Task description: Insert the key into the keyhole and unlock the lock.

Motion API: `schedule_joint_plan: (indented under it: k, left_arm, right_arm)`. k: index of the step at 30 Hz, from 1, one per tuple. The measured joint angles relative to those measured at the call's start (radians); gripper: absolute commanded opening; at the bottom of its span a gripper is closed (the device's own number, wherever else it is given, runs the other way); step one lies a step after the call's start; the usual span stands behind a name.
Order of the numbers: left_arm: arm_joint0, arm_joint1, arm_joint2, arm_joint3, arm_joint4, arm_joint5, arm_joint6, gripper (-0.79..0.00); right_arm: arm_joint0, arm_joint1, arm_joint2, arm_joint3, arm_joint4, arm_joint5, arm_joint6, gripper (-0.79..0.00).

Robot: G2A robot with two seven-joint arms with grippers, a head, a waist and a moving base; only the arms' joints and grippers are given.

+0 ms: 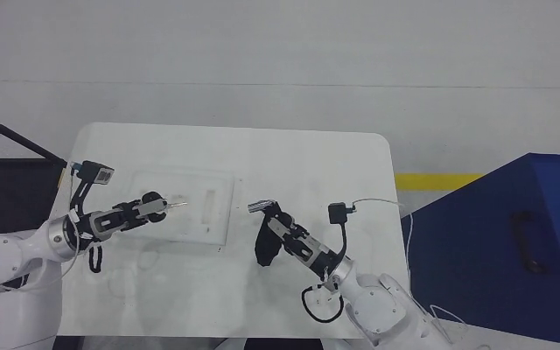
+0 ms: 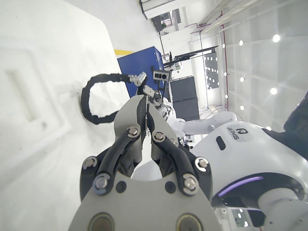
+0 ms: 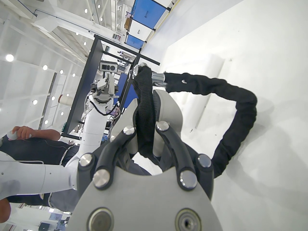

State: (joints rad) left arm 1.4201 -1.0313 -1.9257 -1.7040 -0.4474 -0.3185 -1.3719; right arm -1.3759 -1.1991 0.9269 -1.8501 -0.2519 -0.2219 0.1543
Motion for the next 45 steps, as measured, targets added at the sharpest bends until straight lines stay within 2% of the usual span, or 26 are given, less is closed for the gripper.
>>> schedule_joint_plan:
  k: [2,6,18,21,25,28,34,45]
  left_arm:
    - [0.018,-0.006,0.04,-0.001,-0.02,-0.076,0.041,-0.785]
    - [0.02,-0.011,0.099,0.008,-0.052,-0.129,0.071,-0.785]
    - [0.019,-0.011,0.106,0.01,-0.059,-0.13,0.07,-0.785]
    - [0.028,-0.015,0.134,0.012,-0.083,-0.109,0.105,-0.785]
    - [0.043,-0.019,0.182,0.026,-0.064,-0.187,0.131,-0.785]
    - [0.045,-0.021,0.211,0.044,-0.06,-0.214,0.142,-0.785]
    - [0.041,-0.021,0.248,0.062,-0.05,-0.236,0.158,-0.785]
    - [0.044,-0.016,0.267,0.057,-0.025,-0.257,0.19,-0.785]
  right_arm:
    - [-0.004,-0.006,-0.019,-0.004,-0.03,0.01,-0.031,-0.785]
    - [-0.01,-0.016,-0.047,-0.014,-0.041,0.023,-0.066,-0.785]
    - [-0.011,-0.018,-0.054,-0.016,-0.048,0.024,-0.071,-0.785]
    - [-0.019,-0.018,-0.053,-0.027,-0.084,0.015,-0.081,-0.785]
    - [-0.034,-0.021,-0.052,-0.036,-0.112,-0.006,-0.11,-0.785]
    - [-0.039,-0.024,-0.058,-0.037,-0.131,-0.012,-0.122,-0.785]
    - [-0.041,-0.032,-0.071,-0.027,-0.16,-0.012,-0.129,-0.785]
    - [-0.045,-0.041,-0.074,-0.023,-0.175,-0.016,-0.127,-0.785]
